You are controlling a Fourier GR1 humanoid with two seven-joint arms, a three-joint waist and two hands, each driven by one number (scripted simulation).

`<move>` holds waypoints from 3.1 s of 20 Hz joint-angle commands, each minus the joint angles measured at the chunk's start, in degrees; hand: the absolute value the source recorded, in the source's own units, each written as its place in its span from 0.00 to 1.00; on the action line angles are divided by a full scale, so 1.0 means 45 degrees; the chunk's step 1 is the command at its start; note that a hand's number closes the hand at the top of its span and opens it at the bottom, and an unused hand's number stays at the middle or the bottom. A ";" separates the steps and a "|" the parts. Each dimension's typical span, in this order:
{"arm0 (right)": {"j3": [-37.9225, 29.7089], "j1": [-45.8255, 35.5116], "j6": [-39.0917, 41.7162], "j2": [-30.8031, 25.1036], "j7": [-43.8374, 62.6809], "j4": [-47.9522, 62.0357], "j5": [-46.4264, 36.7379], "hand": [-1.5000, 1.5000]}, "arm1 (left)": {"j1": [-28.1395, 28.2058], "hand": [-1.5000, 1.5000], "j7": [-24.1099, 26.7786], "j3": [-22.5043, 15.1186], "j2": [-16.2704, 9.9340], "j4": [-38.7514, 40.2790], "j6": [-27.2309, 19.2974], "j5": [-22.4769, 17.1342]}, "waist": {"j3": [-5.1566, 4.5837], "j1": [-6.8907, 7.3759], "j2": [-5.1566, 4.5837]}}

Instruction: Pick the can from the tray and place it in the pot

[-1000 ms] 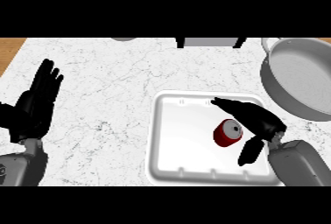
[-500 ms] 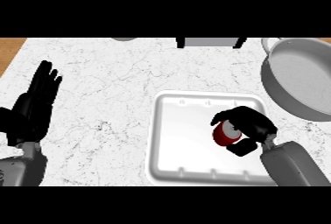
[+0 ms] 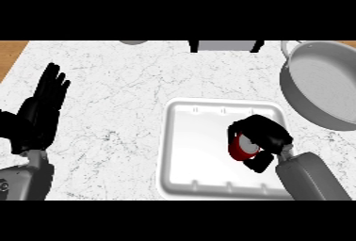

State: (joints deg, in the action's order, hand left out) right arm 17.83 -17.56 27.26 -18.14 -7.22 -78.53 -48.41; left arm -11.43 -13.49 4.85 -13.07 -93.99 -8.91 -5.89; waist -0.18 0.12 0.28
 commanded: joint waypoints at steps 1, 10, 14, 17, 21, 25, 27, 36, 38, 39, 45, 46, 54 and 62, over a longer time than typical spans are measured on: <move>0.0615 0.1825 0.0535 -0.1237 -0.1466 -0.1991 0.0033 1.00 | 0.0419 0.50 0.0021 -0.0175 0.0214 -0.0452 -0.0238 0.0348 | 0.0039 -0.0142 -0.0011; 0.0336 0.8454 -0.2098 -0.6016 -0.5654 -0.7663 0.0182 1.00 | 0.0787 0.50 -0.0093 0.0426 -0.0038 -0.0515 -0.0097 -0.0065 | 0.0037 -0.0629 0.0077; -0.2089 0.9619 -0.3130 -0.5704 -0.6797 -0.7868 0.2437 1.00 | 0.0283 0.50 -0.0549 0.0576 -0.0308 -0.0588 0.0038 -0.0186 | 0.0045 -0.0510 0.0032; -0.3817 0.9774 -0.3168 -0.4766 -0.6456 -0.8703 0.4645 1.00 | 0.0402 0.50 -0.0399 0.0646 -0.0467 -0.0545 0.0163 -0.0141 | 0.0038 -0.0672 0.0055; -0.6274 0.9924 -0.2856 -0.4284 -0.6205 -0.9375 0.7502 1.00 | 0.0452 0.50 -0.0052 0.0521 -0.0206 -0.0190 -0.0069 0.0150 | 0.0024 -0.0644 0.0010; -0.8089 0.9311 -0.2361 -0.3959 -0.5034 -0.9232 0.9703 1.00 | 0.0177 0.50 0.0125 0.0007 0.0246 0.0049 -0.0178 0.0432 | 0.0028 -0.0329 -0.0044; -0.9379 0.8715 -0.1807 -0.4410 -0.5103 -0.8021 1.1000 1.00 | 0.0411 0.50 0.0332 -0.0081 0.0377 -0.0330 -0.0090 0.0366 | 0.0036 -0.0181 -0.0046; -1.0197 0.4406 -0.0462 -0.6252 -0.2173 -0.4245 1.2649 1.00 | -0.0583 0.50 0.0361 0.0356 0.0174 0.0764 0.0060 0.0384 | 0.0035 0.0084 -0.0120; -0.9787 0.3523 -0.0864 -0.6126 -0.2309 -0.3379 1.1551 1.00 | 0.0718 0.50 0.0453 0.0161 0.0261 -0.0290 0.0543 0.0154 | 0.0039 0.0139 -0.0084; -0.9130 0.2527 -0.1160 -0.6125 -0.2457 -0.2324 1.1181 1.00 | -0.0606 0.50 -0.0565 0.0252 -0.0003 -0.0164 0.0267 0.0203 | 0.0046 0.0222 -0.0116; -0.8569 0.0338 -0.0878 -0.5762 -0.3622 0.1570 1.0631 1.00 | -0.0004 0.50 -0.0146 0.0455 0.0091 -0.0029 0.0637 -0.0058 | 0.0047 0.0235 -0.0114; -0.8053 0.0019 -0.0974 -0.4957 -0.2776 0.1006 1.1083 1.00 | -0.0675 0.50 -0.0014 0.0420 0.0098 0.0358 0.0432 0.0177 | 0.0044 0.0231 -0.0126; -0.7402 -0.1410 -0.6838 -0.5481 -0.5684 0.4432 0.5073 1.00 | -0.0172 0.50 0.0128 0.0197 0.0235 0.0032 0.0670 0.0140 | 0.0064 0.0626 -0.0236; -0.6882 -0.4300 -0.7939 -0.4668 -0.7939 1.0716 0.3875 1.00 | -0.0276 0.50 0.0301 -0.0126 0.0654 0.0247 0.0425 0.0475 | 0.0080 0.0639 -0.0276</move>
State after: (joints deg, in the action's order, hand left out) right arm -13.77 -32.46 -6.14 -40.91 -39.35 -41.32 -28.67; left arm -13.99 -13.37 5.29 -11.08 -92.96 -6.89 -4.59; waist 0.14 2.81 -0.87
